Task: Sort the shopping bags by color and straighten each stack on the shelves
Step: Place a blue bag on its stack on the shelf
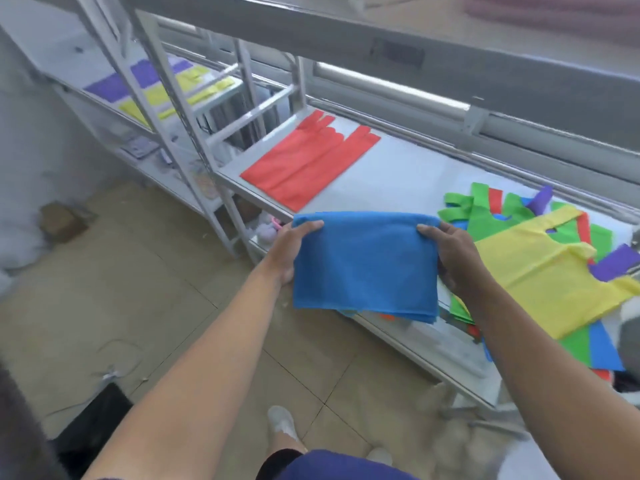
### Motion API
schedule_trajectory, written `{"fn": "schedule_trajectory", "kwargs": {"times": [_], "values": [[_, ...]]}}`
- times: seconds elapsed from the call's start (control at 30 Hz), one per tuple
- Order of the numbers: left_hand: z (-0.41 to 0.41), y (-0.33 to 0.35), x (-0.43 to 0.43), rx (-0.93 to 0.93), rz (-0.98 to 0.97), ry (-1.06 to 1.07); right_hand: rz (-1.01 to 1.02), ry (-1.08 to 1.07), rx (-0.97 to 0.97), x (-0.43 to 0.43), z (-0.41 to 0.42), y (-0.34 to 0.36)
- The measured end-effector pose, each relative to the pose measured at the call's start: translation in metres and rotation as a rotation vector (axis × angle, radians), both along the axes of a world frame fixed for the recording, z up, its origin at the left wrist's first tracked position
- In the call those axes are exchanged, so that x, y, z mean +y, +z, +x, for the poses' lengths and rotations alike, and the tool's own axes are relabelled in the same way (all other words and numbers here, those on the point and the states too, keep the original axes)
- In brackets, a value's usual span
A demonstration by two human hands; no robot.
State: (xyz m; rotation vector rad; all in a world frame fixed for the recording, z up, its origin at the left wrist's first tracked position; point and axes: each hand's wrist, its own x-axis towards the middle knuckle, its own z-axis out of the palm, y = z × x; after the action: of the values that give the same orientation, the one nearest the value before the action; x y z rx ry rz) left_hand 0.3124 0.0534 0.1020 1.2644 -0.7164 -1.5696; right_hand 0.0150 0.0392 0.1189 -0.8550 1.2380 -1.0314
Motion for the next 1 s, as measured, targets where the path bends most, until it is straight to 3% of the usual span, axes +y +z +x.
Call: {"fn": "schedule_trajectory", "kwargs": {"times": [0.13,0.33,0.47,0.57,0.77,0.83,0.93,1.0], "values": [[0.026,0.001,-0.034,0.017,-0.020,0.029,-0.024,-0.038,-0.006,-0.016,0.032,0.004],[0.018,0.014,-0.110,0.242,-0.143,-0.094,-0.072,-0.223,-0.057,-0.035,0.049,0.008],[0.003,0.022,-0.177,0.113,-0.108,-0.191,-0.081,-0.372,-0.030,-0.073,0.044,0.009],[-0.011,0.042,-0.220,0.069,-0.124,-0.234,-0.177,-0.449,0.018,-0.113,0.039,0.026],[-0.013,0.045,-0.300,0.219,-0.219,-0.345,-0.396,-0.507,0.012,-0.171,0.016,0.040],[-0.012,0.011,-0.308,0.070,-0.210,-0.361,-0.340,-0.530,0.036,-0.175,0.012,0.009],[-0.013,-0.058,-0.310,-0.400,-0.224,-0.344,-0.134,-0.499,0.089,-0.175,0.010,-0.057],[-0.012,-0.100,-0.307,-0.556,-0.172,-0.331,0.024,-0.455,0.127,-0.170,0.010,-0.095]]}}
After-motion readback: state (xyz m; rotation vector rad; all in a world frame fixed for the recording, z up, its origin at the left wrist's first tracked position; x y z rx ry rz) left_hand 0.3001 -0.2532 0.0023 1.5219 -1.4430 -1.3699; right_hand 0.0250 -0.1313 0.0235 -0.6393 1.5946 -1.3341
